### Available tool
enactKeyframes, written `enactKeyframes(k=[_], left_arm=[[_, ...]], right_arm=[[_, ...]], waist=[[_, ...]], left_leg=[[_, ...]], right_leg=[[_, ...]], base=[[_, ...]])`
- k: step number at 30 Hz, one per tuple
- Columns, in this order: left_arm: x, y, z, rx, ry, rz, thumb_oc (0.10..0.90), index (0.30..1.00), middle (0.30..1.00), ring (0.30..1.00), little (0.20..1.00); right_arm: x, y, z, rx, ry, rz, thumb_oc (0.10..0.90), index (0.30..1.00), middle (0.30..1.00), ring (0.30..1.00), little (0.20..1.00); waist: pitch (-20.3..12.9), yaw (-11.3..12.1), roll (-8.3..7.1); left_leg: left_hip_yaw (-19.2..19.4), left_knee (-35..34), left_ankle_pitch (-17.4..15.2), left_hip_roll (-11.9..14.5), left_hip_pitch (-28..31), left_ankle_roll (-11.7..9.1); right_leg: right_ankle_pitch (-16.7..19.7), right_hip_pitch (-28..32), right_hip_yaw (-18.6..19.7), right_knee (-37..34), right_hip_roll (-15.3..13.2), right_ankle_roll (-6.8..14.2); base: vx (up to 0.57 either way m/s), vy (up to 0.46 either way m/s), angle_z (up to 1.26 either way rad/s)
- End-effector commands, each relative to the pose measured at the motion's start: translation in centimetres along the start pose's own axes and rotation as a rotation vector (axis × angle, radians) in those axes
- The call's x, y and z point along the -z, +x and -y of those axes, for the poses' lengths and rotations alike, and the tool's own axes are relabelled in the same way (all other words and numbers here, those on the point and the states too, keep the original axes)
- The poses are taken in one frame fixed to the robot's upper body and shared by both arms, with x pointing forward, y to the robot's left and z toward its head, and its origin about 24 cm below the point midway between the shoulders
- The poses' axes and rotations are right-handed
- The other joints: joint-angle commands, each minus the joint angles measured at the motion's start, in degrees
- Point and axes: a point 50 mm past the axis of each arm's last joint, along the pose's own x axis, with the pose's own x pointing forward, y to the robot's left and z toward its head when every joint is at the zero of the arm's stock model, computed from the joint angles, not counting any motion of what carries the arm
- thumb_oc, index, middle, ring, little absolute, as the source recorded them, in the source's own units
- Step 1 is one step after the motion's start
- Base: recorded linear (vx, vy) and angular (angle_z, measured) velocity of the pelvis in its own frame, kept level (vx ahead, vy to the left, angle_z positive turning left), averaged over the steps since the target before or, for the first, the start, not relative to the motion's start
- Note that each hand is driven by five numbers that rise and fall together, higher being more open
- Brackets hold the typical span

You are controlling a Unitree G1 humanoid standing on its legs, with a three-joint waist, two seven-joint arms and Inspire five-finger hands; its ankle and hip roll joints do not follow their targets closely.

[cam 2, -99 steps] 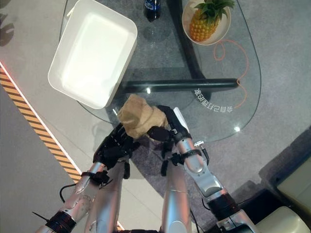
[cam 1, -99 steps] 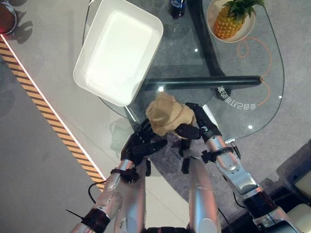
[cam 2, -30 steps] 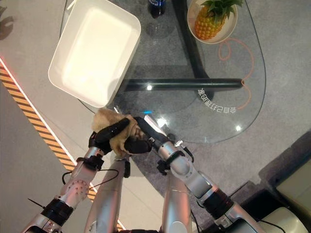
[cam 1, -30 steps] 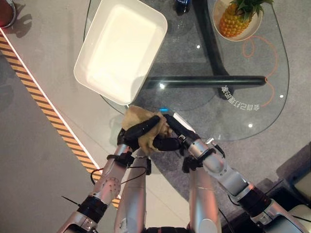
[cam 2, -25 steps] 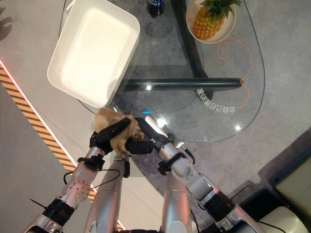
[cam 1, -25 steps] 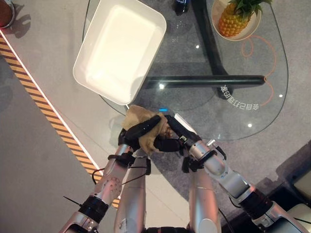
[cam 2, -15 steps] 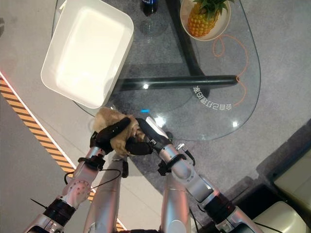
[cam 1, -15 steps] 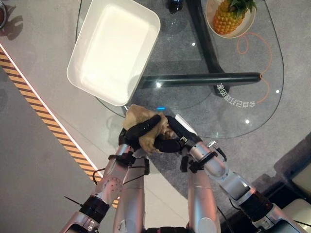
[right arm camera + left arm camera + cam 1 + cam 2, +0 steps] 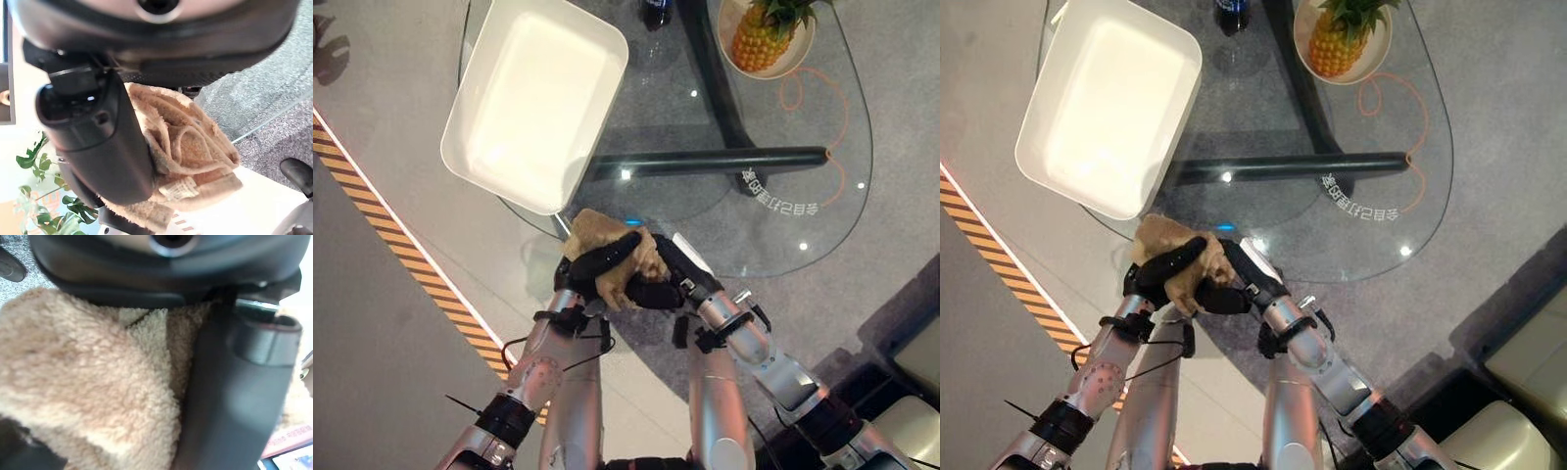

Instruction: Wipe the table with a cloth and put it in the basket.

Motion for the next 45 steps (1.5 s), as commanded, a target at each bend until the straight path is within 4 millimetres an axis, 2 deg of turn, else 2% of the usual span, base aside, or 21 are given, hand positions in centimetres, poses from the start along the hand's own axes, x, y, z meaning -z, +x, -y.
enactKeyframes(k=[1, 7, 8, 9, 11, 12, 13, 14, 25, 45], left_arm=[[1.0, -1.5, 4.1, 0.265, -0.035, 0.020, 0.800, 0.900, 0.900, 0.900, 0.900], [0.9, -1.5, 4.2, 0.280, -0.044, 0.040, 0.800, 0.900, 0.900, 0.900, 0.900], [1.2, -1.9, 4.0, 0.266, -0.051, 0.034, 0.800, 0.900, 0.900, 0.900, 0.900], [0.8, -1.4, 4.2, 0.276, -0.043, 0.048, 0.800, 0.900, 0.900, 0.900, 0.900], [0.7, -1.4, 4.2, 0.274, -0.044, 0.055, 0.800, 0.900, 0.900, 0.900, 0.900], [0.6, -1.3, 4.3, 0.277, -0.044, 0.059, 0.457, 0.606, 0.606, 0.606, 0.557], [0.6, -1.3, 4.3, 0.280, -0.042, 0.061, 0.251, 0.429, 0.429, 0.429, 0.351], [0.4, -1.3, 4.4, 0.285, -0.039, 0.072, 0.100, 0.300, 0.300, 0.300, 0.200], [0.2, -1.0, 4.5, 0.284, -0.038, 0.074, 0.100, 0.300, 0.300, 0.300, 0.200], [-0.2, -1.0, 4.3, 0.299, -0.040, 0.114, 0.100, 0.300, 0.300, 0.300, 0.200]], right_arm=[[-7.2, 0.4, 4.4, 0.262, 0.099, 0.388, 0.800, 0.900, 0.900, 0.900, 0.900], [-7.0, 0.3, 4.4, 0.252, 0.088, 0.374, 0.800, 0.900, 0.900, 0.900, 0.900], [-6.6, 0.1, 4.1, 0.250, 0.097, 0.359, 0.800, 0.900, 0.900, 0.900, 0.900], [-7.0, 0.4, 4.4, 0.255, 0.087, 0.376, 0.800, 0.900, 0.900, 0.900, 0.900], [-7.0, 0.4, 4.4, 0.256, 0.084, 0.376, 0.800, 0.900, 0.900, 0.900, 0.900], [-7.1, 0.5, 4.5, 0.257, 0.081, 0.379, 0.800, 0.900, 0.900, 0.900, 0.900], [-7.1, 0.5, 4.5, 0.257, 0.080, 0.380, 0.800, 0.900, 0.900, 0.900, 0.900], [-7.2, 0.6, 4.5, 0.257, 0.080, 0.383, 0.800, 0.900, 0.900, 0.900, 0.900], [-7.6, 0.9, 4.8, 0.271, 0.077, 0.392, 0.800, 0.900, 0.900, 0.900, 0.900], [-6.9, 0.8, 4.8, 0.277, 0.089, 0.372, 0.800, 0.900, 0.900, 0.900, 0.900]], waist=[[-1.26, 0.09, 1.29], [-1.26, 0.10, 1.34], [-1.26, 0.27, 1.45], [-1.26, 0.10, 1.26], [-1.26, 0.12, 1.26], [-1.26, 0.17, 1.22], [-1.26, 0.19, 1.21], [-1.26, 0.23, 1.17], [-1.26, 0.32, 0.81], [-1.26, 0.42, 0.69]], left_leg=[[3.01, 2.44, -3.70, -2.47, 0.08, 3.80], [3.10, 2.29, -3.65, -2.38, 0.18, 3.77], [2.74, 2.89, -5.62, -2.25, 1.90, 3.47], [3.04, 2.36, -3.67, -2.38, 0.07, 3.74], [3.03, 2.27, -3.62, -2.40, 0.10, 3.76], [2.96, 2.30, -3.63, -2.40, 0.00, 3.77], [2.93, 2.30, -3.64, -2.39, 0.00, 3.77], [2.89, 2.34, -3.66, -2.38, -0.03, 3.79], [2.55, 2.33, -3.69, -2.43, -0.07, 3.83], [2.29, 1.63, -3.47, -2.74, 0.78, 3.78]], right_leg=[[3.11, 1.42, -2.02, -2.76, 1.52, 0.98], [3.04, 1.63, -2.14, -2.97, 1.41, 0.88], [1.33, 3.22, -1.94, -2.19, 1.58, 1.34], [3.05, 1.49, -2.13, -2.81, 1.39, 0.94], [3.07, 1.46, -2.20, -2.78, 1.39, 0.94], [3.07, 1.39, -2.24, -2.76, 1.36, 0.93], [3.06, 1.41, -2.25, -2.77, 1.34, 0.94], [3.06, 1.41, -2.29, -2.74, 1.35, 0.95], [3.06, 1.43, -2.31, -2.62, 1.60, 0.95], [2.88, 2.23, -2.33, -2.98, 2.07, 0.69]], base=[[0.00, 0.000, 0.00], [0.01, 0.001, 0.00], [0.00, 0.000, 0.00], [0.00, 0.000, 0.00], [-0.03, -0.005, 0.00], [0.00, 0.000, 0.00], [0.00, 0.000, 0.00], [0.00, 0.000, 0.00], [0.00, 0.000, 0.00], [0.00, 0.000, 0.00]])
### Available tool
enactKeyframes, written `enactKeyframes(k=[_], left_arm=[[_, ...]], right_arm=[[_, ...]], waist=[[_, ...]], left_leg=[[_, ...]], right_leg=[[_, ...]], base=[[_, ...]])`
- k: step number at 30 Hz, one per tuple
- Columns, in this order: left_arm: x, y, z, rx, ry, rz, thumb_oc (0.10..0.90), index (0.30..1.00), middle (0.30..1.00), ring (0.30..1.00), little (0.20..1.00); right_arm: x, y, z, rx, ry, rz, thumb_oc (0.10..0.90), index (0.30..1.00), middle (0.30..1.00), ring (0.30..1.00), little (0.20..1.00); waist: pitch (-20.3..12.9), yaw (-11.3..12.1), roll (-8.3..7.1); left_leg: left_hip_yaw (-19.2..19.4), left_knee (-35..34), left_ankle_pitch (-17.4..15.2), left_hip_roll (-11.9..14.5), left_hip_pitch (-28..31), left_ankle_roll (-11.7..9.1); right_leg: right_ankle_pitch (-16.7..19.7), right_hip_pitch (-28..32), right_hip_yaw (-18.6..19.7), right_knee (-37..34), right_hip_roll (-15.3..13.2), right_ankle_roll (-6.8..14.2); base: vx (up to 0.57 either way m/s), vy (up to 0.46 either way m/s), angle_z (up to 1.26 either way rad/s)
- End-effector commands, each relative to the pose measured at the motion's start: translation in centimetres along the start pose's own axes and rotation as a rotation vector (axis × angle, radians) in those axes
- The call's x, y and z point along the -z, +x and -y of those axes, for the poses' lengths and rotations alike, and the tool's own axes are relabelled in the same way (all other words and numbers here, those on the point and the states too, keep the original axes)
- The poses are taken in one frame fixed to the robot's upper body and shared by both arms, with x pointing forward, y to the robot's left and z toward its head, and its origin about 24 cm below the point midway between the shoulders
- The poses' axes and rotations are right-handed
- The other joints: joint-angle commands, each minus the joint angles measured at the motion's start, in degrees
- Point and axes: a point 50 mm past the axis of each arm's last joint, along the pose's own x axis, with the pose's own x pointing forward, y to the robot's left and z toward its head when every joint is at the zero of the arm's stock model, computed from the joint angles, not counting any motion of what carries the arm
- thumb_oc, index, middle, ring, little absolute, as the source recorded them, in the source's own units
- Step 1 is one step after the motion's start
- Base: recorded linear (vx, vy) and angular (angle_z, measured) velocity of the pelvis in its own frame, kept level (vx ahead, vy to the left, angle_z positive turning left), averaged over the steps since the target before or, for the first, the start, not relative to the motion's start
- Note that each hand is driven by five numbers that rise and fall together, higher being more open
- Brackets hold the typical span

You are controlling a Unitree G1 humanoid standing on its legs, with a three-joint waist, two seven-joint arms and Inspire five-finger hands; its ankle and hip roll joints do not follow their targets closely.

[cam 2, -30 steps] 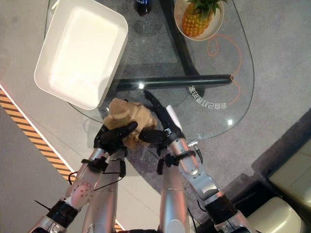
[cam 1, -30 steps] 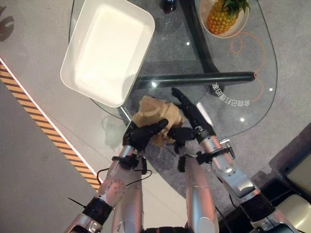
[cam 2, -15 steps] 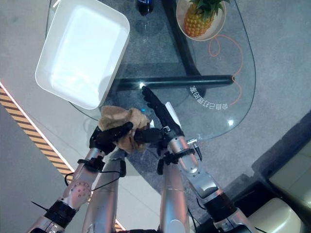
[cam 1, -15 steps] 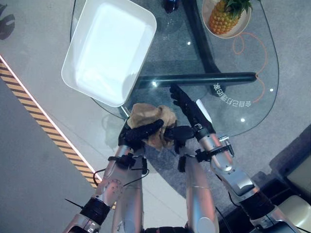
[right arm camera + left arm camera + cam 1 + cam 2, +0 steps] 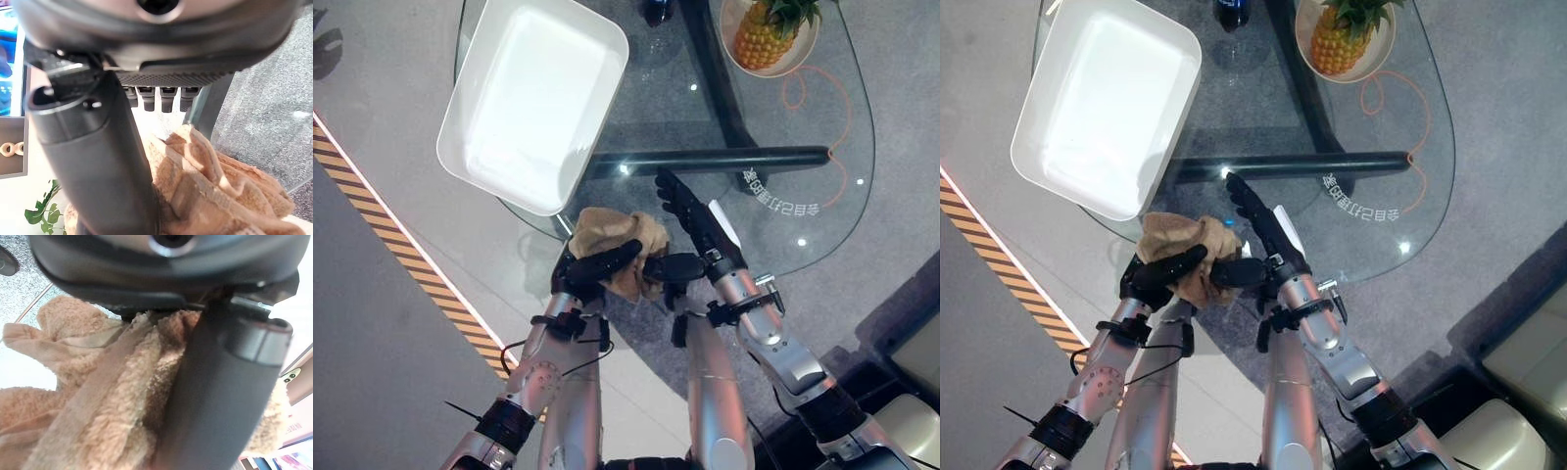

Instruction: Wipe the table with a cloth and put it in the basket.

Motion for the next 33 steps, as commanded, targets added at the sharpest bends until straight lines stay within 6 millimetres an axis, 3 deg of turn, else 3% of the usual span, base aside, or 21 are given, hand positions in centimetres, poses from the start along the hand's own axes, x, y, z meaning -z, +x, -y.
enactKeyframes(k=[1, 23, 33], left_arm=[[-0.2, -0.3, 4.6, 0.278, -0.031, 0.082, 0.100, 0.300, 0.300, 0.300, 0.200], [-2.2, -1.3, 2.7, 0.208, 0.002, 0.195, 0.100, 0.300, 0.300, 0.300, 0.200], [-2.8, -1.6, 2.2, 0.187, 0.009, 0.240, 0.100, 0.300, 0.300, 0.300, 0.200]], right_arm=[[-5.5, 0.7, 1.0, 0.066, 0.058, 0.297, 0.800, 0.900, 0.900, 0.900, 0.900], [-5.7, -1.7, 5.0, 0.276, 0.156, 0.362, 0.800, 0.900, 0.900, 0.900, 0.900], [-6.5, -2.8, 6.1, 0.286, 0.318, 0.469, 0.800, 0.900, 0.900, 0.900, 0.900]], waist=[[-1.26, 0.41, 1.02], [-1.26, -0.37, 0.39], [-1.26, -0.79, 0.07]], left_leg=[[2.44, 1.37, -3.05, -2.28, 1.15, 3.60], [2.84, 1.92, -3.67, -0.98, 2.52, 3.44], [3.07, 2.14, -3.82, -0.73, 2.23, 3.29]], right_leg=[[3.06, 2.48, -2.46, -3.04, 2.14, 0.50], [1.45, 3.42, -2.57, -1.05, 2.60, 0.06], [0.95, 3.38, -2.68, -0.81, 2.80, -0.15]], base=[[0.00, 0.000, 0.00], [0.00, 0.000, 0.00], [0.00, 0.000, -0.01]])
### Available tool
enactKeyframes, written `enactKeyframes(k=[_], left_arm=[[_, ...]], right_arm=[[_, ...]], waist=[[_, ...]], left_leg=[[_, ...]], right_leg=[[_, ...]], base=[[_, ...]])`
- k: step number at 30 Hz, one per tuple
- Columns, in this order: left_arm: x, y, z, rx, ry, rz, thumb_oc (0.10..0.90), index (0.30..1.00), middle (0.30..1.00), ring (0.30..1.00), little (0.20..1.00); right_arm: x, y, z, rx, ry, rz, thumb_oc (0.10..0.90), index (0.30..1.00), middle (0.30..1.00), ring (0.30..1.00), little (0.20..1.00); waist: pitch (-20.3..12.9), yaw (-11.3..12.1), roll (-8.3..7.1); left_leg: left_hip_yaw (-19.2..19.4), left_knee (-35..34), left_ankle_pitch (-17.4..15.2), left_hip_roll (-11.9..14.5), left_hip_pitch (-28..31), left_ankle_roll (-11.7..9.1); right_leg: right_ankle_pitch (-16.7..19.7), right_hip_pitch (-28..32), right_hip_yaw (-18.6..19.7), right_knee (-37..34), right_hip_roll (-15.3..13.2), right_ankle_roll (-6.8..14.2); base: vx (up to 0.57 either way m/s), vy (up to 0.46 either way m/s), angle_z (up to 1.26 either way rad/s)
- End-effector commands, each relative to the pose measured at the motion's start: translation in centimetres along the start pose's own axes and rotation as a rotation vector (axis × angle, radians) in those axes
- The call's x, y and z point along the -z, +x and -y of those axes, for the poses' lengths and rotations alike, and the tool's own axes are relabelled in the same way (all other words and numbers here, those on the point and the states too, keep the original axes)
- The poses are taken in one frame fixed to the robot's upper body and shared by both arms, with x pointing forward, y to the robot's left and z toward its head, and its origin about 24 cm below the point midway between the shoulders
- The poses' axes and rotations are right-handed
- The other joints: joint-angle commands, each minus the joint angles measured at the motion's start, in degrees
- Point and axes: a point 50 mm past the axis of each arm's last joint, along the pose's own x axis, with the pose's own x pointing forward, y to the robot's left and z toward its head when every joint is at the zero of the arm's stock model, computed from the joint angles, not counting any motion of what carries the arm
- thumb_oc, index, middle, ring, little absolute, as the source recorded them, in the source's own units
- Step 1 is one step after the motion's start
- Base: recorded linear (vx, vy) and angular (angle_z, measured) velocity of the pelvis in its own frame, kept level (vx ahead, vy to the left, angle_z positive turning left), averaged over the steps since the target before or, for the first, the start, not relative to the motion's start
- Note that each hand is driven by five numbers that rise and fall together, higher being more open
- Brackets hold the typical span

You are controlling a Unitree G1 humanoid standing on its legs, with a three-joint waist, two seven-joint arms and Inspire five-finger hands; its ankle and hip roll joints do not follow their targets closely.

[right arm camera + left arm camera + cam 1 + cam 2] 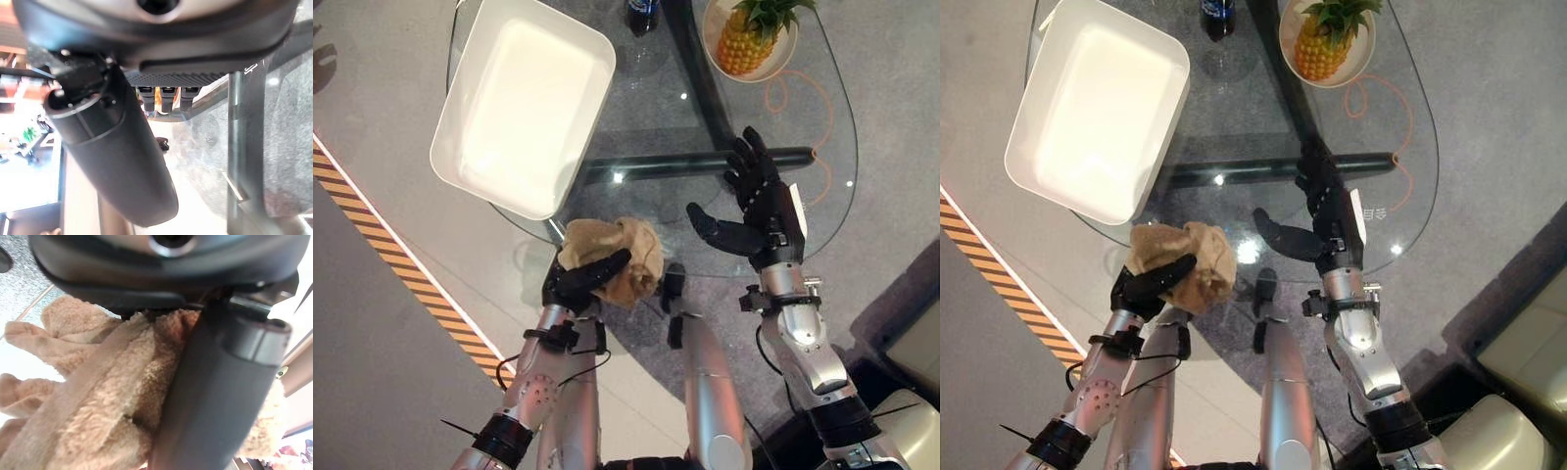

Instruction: Wipe the table with a cloth and put it in the basket.

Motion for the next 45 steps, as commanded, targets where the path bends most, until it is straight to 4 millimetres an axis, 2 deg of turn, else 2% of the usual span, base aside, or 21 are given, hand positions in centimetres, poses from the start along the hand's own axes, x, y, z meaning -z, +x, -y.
enactKeyframes(k=[1, 7, 9, 11, 15, 21, 26, 27, 33, 35, 38, 45], left_arm=[[-2.6, 0.2, 3.4, 0.218, 0.005, 0.174, 0.100, 0.300, 0.300, 0.300, 0.200], [-3.5, 0.1, 3.6, 0.237, 0.017, 0.238, 0.100, 0.300, 0.300, 0.300, 0.200], [-5.1, 0.0, 4.4, 0.278, 0.057, 0.345, 0.100, 0.300, 0.300, 0.300, 0.200], [-5.5, -0.1, 4.5, 0.287, 0.061, 0.367, 0.100, 0.300, 0.300, 0.300, 0.200], [-9.1, -0.5, 6.7, 0.392, 0.180, 0.568, 0.100, 0.300, 0.300, 0.300, 0.200], [-11.6, -1.0, 8.3, 0.451, 0.274, 0.677, 0.100, 0.300, 0.300, 0.300, 0.200], [-13.1, -1.1, 8.7, 0.389, 0.359, 0.750, 0.100, 0.300, 0.300, 0.300, 0.200], [-13.7, -1.1, 8.8, 0.352, 0.400, 0.796, 0.100, 0.300, 0.300, 0.300, 0.200], [-15.0, -1.4, 9.2, 0.297, 0.483, 0.894, 0.100, 0.300, 0.300, 0.300, 0.200], [-15.0, -1.3, 9.2, 0.287, 0.498, 0.904, 0.100, 0.300, 0.300, 0.300, 0.200], [-15.3, -0.6, 9.6, 0.217, 0.556, 0.922, 0.100, 0.300, 0.300, 0.300, 0.200], [-16.1, 0.8, 8.9, 0.043, 0.590, 0.968, 0.100, 0.300, 0.300, 0.300, 0.200]], right_arm=[[-6.1, -0.3, -0.4, -0.061, 0.105, 0.331, 0.800, 0.900, 0.900, 0.900, 0.900], [-5.9, -0.5, -0.2, -0.053, 0.108, 0.309, 0.800, 0.900, 0.900, 0.900, 0.900], [-5.4, -0.6, -0.3, -0.061, 0.090, 0.274, 0.800, 0.900, 0.900, 0.900, 0.900], [-5.2, -0.7, -0.4, -0.060, 0.078, 0.263, 0.800, 0.900, 0.900, 0.900, 0.900], [-3.7, -0.8, -0.5, -0.083, -0.028, 0.145, 0.800, 0.900, 0.900, 0.900, 0.900], [-2.2, -1.3, -1.0, -0.164, -0.024, 0.012, 0.800, 0.900, 0.900, 0.900, 0.900], [-0.7, -1.9, -2.0, -0.246, -0.039, -0.094, 0.800, 0.900, 0.900, 0.900, 0.900], [0.2, -2.1, -2.5, -0.283, -0.048, -0.151, 0.800, 0.900, 0.900, 0.900, 0.900], [2.9, -3.0, -3.4, -0.330, -0.079, -0.290, 0.800, 0.900, 0.900, 0.900, 0.900], [3.1, -3.1, -3.5, -0.334, -0.086, -0.301, 0.800, 0.900, 0.900, 0.900, 0.900], [4.2, -3.2, -3.6, -0.358, -0.098, -0.367, 0.800, 0.900, 0.900, 0.900, 0.900], [5.5, -3.1, -3.7, -0.370, -0.131, -0.441, 0.800, 0.900, 0.900, 0.900, 0.900]], waist=[[-1.29, 0.69, 0.40], [-1.29, 0.64, 0.49], [-1.29, 0.81, 0.82], [-1.29, 0.84, 0.90], [-1.29, 1.51, 2.06], [-1.29, 2.36, 3.12], [-1.29, 2.78, 3.95], [-1.29, 3.05, 4.23], [-1.29, 3.96, 4.75], [-1.29, 4.01, 4.78], [-1.29, 4.16, 4.74], [-1.29, 3.63, 4.76]], left_leg=[[2.88, 1.98, -3.80, -1.33, 0.89, 3.27], [2.73, 1.82, -3.62, -1.38, 0.99, 3.23], [2.84, 1.45, -3.54, -1.48, 1.36, 3.17], [2.83, 1.39, -3.50, -1.53, 1.45, 3.14], [2.50, 0.87, -3.05, -2.23, 1.99, 3.00], [1.85, 0.58, -2.44, -2.98, 2.44, 2.73], [1.46, 0.15, -1.90, -3.44, 3.00, 2.76], [1.18, 0.22, -1.78, -3.61, 3.24, 2.59], [0.62, 0.20, -1.28, -3.97, 3.63, 2.43], [0.57, 0.23, -1.24, -3.99, 3.59, 2.40], [0.40, 0.66, -0.96, -4.15, 2.90, 2.31], [0.86, 1.75, -1.05, -4.19, 1.00, 2.46]], right_leg=[[0.82, 2.10, -2.74, -0.49, 2.17, 0.00], [0.78, 2.14, -2.54, -0.49, 2.32, -0.10], [0.55, 2.44, -2.54, -0.71, 2.30, -0.20], [0.54, 2.52, -2.53, -0.76, 2.29, -0.21], [0.09, 2.96, -2.49, -0.84, 2.02, -0.57], [-0.40, 3.49, -2.79, -0.46, 1.64, -1.00], [-0.77, 3.79, -2.79, -0.04, 1.64, -1.28], [-1.04, 4.19, -2.72, 0.11, 1.54, -1.37], [-1.41, 4.94, -2.92, 0.34, 1.29, -1.74], [-1.45, 4.90, -2.89, 0.40, 1.30, -1.78], [-1.43, 4.34, -2.85, 0.83, 1.32, -1.87], [-0.91, 2.14, -1.73, 1.39, 1.34, -1.74]], base=[[0.00, 0.000, 0.00], [0.00, 0.000, 0.00], [0.00, 0.000, 0.00], [0.00, 0.000, 0.00], [0.00, 0.038, -0.01], [-0.02, 0.026, -0.02], [-0.02, 0.041, 0.06], [-0.02, 0.042, 0.04], [-0.01, 0.051, 0.06], [0.00, 0.043, 0.02], [0.00, 0.073, 0.06], [0.01, 0.091, 0.05]])
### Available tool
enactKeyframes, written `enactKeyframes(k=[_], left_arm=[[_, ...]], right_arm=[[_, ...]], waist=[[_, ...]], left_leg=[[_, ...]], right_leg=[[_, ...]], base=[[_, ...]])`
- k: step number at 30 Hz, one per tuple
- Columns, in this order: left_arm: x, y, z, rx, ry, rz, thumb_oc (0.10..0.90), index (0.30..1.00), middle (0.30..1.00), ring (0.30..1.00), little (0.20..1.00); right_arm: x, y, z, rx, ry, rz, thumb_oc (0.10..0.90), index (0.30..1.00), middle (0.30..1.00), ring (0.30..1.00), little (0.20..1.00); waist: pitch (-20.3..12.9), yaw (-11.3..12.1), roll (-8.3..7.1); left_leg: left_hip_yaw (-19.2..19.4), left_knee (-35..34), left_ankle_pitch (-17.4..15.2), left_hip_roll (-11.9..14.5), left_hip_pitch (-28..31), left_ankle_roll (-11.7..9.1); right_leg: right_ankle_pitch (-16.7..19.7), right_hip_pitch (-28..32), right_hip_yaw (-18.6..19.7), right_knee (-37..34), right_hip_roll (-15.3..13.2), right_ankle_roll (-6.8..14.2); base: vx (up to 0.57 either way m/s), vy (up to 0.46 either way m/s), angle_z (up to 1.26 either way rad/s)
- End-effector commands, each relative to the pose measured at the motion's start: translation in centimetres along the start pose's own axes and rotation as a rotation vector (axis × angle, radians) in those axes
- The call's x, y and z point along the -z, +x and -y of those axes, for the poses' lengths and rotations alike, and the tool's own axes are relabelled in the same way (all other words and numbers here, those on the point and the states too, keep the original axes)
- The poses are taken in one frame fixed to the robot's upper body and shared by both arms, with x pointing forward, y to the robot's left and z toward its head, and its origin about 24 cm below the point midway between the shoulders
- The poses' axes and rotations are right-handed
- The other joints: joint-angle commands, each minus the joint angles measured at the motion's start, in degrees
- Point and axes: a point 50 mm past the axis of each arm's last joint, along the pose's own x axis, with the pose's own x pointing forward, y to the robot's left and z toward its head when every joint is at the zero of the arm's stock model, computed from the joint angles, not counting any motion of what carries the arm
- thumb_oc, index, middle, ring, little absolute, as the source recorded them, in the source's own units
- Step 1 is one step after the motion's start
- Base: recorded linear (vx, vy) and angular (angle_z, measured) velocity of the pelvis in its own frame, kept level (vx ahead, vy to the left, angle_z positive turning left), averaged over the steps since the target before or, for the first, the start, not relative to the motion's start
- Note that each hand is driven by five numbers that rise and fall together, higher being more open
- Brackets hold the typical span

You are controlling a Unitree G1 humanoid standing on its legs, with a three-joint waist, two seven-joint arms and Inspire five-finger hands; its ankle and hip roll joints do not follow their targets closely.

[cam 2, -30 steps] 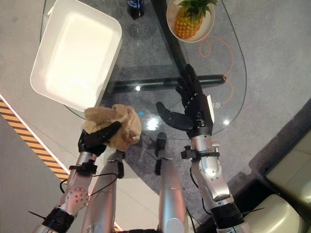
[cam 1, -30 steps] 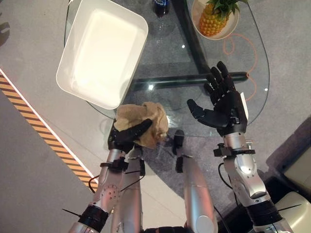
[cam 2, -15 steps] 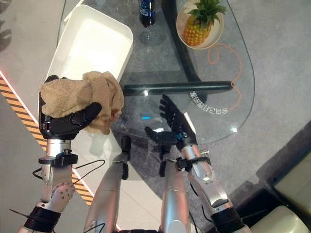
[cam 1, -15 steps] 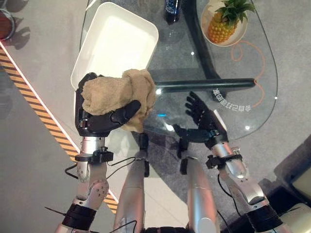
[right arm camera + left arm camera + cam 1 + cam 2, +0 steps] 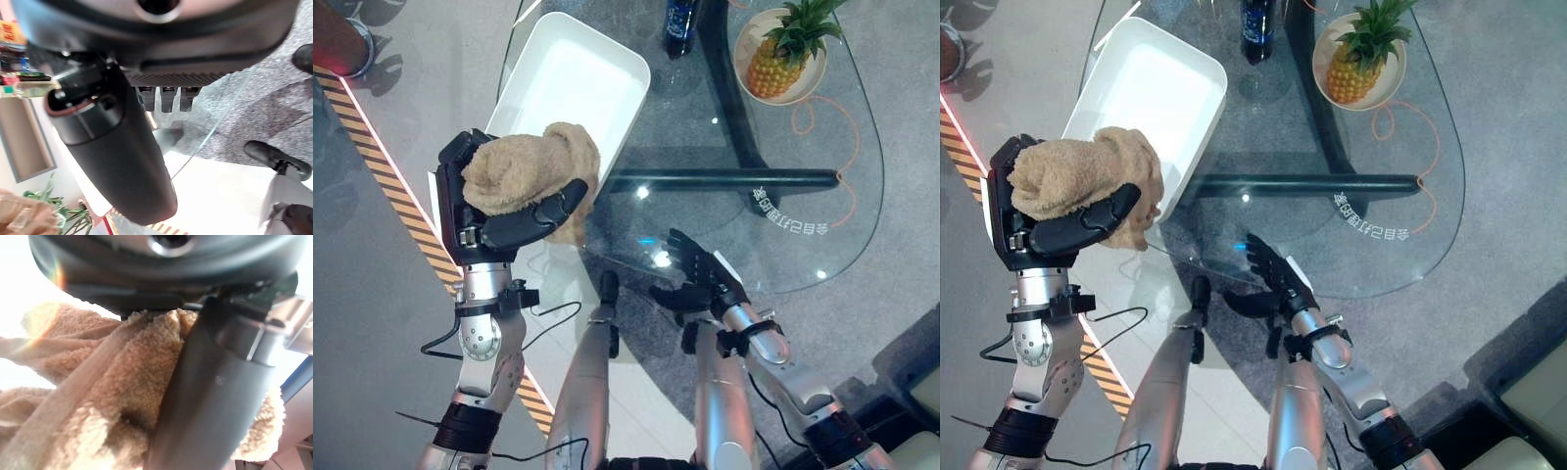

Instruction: Wipe the table with a cloth and put it in the basket.

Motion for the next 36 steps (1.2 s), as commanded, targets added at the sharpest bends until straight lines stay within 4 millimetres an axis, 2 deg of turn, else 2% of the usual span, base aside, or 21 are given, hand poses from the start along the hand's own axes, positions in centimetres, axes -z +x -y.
enactKeyframes(k=[1, 9, 10, 12, 13, 15, 20, 21, 27, 32, 36], left_arm=[[-4.4, 2.9, 1.1, -0.002, 0.026, 0.308, 0.100, 0.300, 0.300, 0.300, 0.200], [-3.0, 4.7, 0.1, -0.142, 0.264, 0.302, 0.100, 0.300, 0.300, 0.300, 0.200], [-2.7, 5.6, -0.5, -0.195, 0.319, 0.299, 0.100, 0.300, 0.300, 0.300, 0.200], [-2.6, 5.8, -0.7, -0.204, 0.325, 0.299, 0.100, 0.300, 0.300, 0.300, 0.200], [-2.3, 6.8, -1.3, -0.249, 0.393, 0.303, 0.100, 0.300, 0.300, 0.300, 0.200], [-2.1, 7.5, -1.4, -0.271, 0.430, 0.305, 0.100, 0.300, 0.300, 0.300, 0.200], [-1.8, 8.1, -1.7, -0.318, 0.451, 0.296, 0.100, 0.300, 0.300, 0.300, 0.200], [-1.4, 9.0, -2.3, -0.370, 0.499, 0.286, 0.100, 0.300, 0.300, 0.300, 0.200], [-1.3, 10.2, -2.6, -0.409, 0.563, 0.294, 0.100, 0.300, 0.300, 0.300, 0.200], [-2.3, 11.8, -3.3, -0.454, 0.632, 0.328, 0.100, 0.300, 0.300, 0.300, 0.200], [-2.3, 11.8, -3.3, -0.453, 0.632, 0.328, 0.100, 0.300, 0.300, 0.300, 0.200]], right_arm=[[-2.5, 0.3, -1.1, -0.083, -0.040, 0.116, 0.800, 0.900, 0.900, 0.900, 0.900], [-2.8, 1.4, -1.0, -0.104, -0.068, 0.073, 0.800, 0.900, 0.900, 0.900, 0.900], [-3.0, 1.7, -0.8, -0.115, -0.076, 0.058, 0.800, 0.900, 0.900, 0.900, 0.900], [-3.1, 1.7, -0.8, -0.116, -0.078, 0.056, 0.800, 0.900, 0.900, 0.900, 0.900], [-3.0, 2.0, -0.8, -0.122, -0.092, 0.044, 0.800, 0.900, 0.900, 0.900, 0.900], [-3.3, 2.3, -0.8, -0.126, -0.095, 0.041, 0.800, 0.900, 0.900, 0.900, 0.900], [-3.6, 2.6, -0.8, -0.130, -0.101, 0.036, 0.800, 0.900, 0.900, 0.900, 0.900], [-3.9, 3.0, -0.9, -0.139, -0.110, 0.031, 0.800, 0.900, 0.900, 0.900, 0.900], [-4.3, 3.5, -1.0, -0.145, -0.110, 0.035, 0.800, 0.900, 0.900, 0.900, 0.900], [-4.7, 3.8, -0.8, -0.152, -0.109, 0.041, 0.800, 0.900, 0.900, 0.900, 0.900], [-4.7, 3.8, -0.8, -0.152, -0.109, 0.041, 0.800, 0.900, 0.900, 0.900, 0.900]], waist=[[-1.32, -1.18, 2.51], [-1.32, -2.16, 2.06], [-1.32, -2.67, 1.83], [-1.32, -2.74, 1.77], [-1.32, -3.26, 1.35], [-1.32, -3.45, 1.03], [-1.32, -3.71, 0.67], [-1.32, -4.35, 0.05], [-1.32, -4.81, -0.61], [-1.32, -5.41, -1.32], [-1.32, -5.40, -1.32]], left_leg=[[1.94, 3.49, -1.82, -2.86, -2.73, 3.52], [3.09, 5.21, -2.09, -2.53, -5.49, 3.32], [3.48, 5.62, -2.27, -2.38, -6.08, 3.28], [3.59, 5.77, -2.31, -2.32, -6.29, 3.28], [4.02, 6.56, -2.68, -2.02, -7.37, 3.21], [4.14, 6.91, -2.81, -2.00, -8.04, 3.20], [4.34, 7.23, -2.90, -1.92, -8.94, 3.22], [4.49, 7.37, -3.12, -1.73, -10.04, 3.16], [4.76, 7.48, -3.37, -1.42, -11.24, 3.25], [4.73, 7.84, -3.83, -1.11, -12.19, 3.06], [4.73, 7.85, -3.84, -1.11, -12.20, 3.06]], right_leg=[[2.76, 1.24, -1.43, -4.21, 2.97, -0.84], [3.55, -1.51, -0.13, -3.95, 2.99, -0.53], [3.74, -2.20, 0.39, -4.01, 2.97, -0.38], [3.78, -2.47, 0.53, -3.95, 2.97, -0.35], [4.01, -3.51, 0.95, -3.98, 2.82, -0.15], [4.16, -4.20, 1.15, -3.97, 2.86, -0.09], [4.39, -5.26, 1.49, -4.00, 2.94, 0.02], [4.86, -6.50, 1.89, -4.46, 3.09, 0.29], [5.31, -7.75, 2.17, -4.75, 3.40, 0.59], [5.71, -8.50, 2.22, -5.43, 3.41, 0.88], [5.71, -8.50, 2.22, -5.43, 3.42, 0.88]], base=[[0.02, 0.070, 0.02], [0.03, 0.109, 0.01], [0.04, 0.103, -0.01], [0.04, 0.105, -0.02], [0.05, 0.102, -0.03], [0.05, 0.109, -0.02], [0.02, 0.054, -0.03], [0.05, 0.108, -0.05], [0.02, 0.044, -0.05], [0.01, 0.033, -0.04], [0.02, 0.021, -0.03]])
